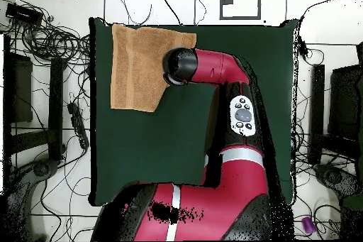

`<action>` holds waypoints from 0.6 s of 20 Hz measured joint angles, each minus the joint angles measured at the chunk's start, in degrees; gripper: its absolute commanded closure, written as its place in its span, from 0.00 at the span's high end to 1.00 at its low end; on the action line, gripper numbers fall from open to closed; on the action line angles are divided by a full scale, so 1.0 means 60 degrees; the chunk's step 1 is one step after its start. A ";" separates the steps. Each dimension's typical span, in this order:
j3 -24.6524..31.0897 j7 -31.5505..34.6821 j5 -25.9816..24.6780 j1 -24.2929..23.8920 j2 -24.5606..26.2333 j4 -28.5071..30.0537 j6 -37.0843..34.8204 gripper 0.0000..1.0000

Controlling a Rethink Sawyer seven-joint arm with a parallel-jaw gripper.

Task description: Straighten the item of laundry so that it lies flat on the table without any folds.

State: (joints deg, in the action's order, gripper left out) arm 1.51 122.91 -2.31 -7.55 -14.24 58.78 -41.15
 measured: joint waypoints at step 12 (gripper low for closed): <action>0.0025 0.0000 -0.0028 -0.0005 0.0029 0.0000 0.1152 1.00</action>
State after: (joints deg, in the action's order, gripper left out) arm 1.66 122.91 -2.47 -7.58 -14.06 58.78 -34.24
